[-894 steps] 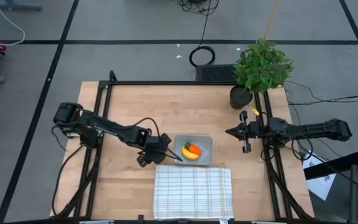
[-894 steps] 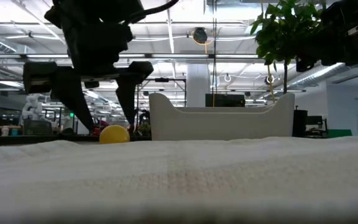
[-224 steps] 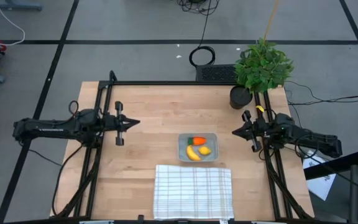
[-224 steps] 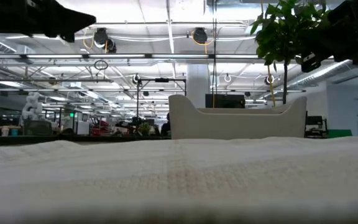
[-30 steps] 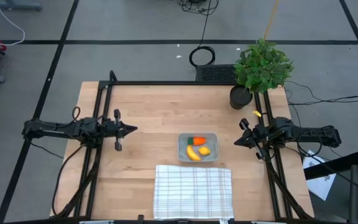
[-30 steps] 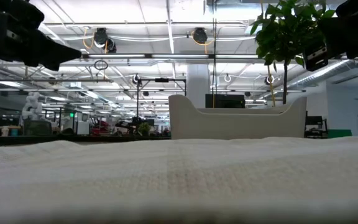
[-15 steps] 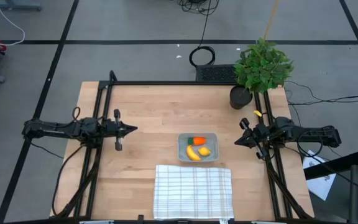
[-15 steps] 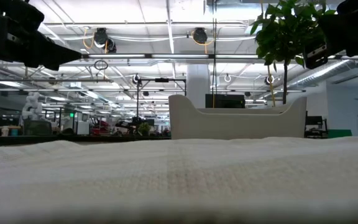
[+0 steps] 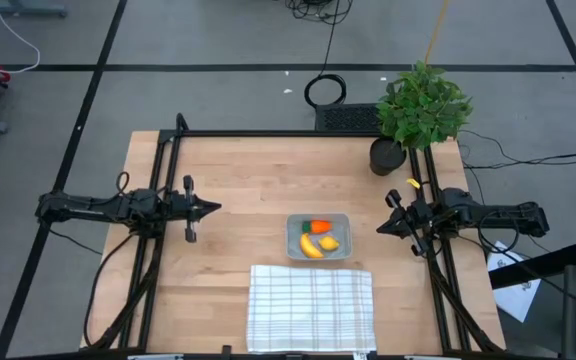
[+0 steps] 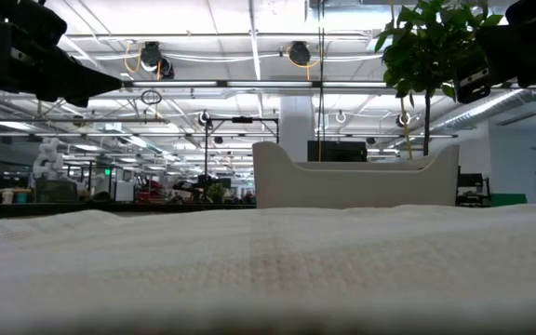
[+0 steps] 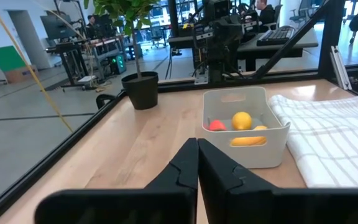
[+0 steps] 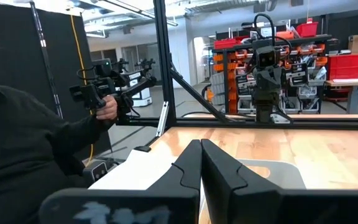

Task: Pick and placing Produce into tupperware
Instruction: Return to Home Position

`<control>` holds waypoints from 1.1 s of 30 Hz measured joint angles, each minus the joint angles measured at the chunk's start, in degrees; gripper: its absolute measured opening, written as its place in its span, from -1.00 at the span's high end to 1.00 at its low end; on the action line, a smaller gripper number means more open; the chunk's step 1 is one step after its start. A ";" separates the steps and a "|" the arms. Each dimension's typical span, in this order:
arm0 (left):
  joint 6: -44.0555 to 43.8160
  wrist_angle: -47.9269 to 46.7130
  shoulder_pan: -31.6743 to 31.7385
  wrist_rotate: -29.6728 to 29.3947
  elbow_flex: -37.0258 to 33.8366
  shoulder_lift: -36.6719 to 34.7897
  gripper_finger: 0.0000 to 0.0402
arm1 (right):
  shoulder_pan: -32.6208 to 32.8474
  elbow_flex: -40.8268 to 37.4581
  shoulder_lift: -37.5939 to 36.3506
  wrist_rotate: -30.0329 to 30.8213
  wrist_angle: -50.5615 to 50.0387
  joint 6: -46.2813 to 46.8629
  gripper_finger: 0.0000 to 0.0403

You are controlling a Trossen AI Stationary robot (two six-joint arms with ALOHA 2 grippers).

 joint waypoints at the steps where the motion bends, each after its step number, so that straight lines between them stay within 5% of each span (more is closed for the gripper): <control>1: 0.23 0.00 0.00 0.00 0.00 0.00 0.95 | 0.00 0.00 0.00 0.00 0.00 0.00 1.00; 33: 0.35 0.04 0.01 0.00 0.00 0.00 0.90 | 0.00 -0.02 0.00 -0.02 0.15 -1.97 1.00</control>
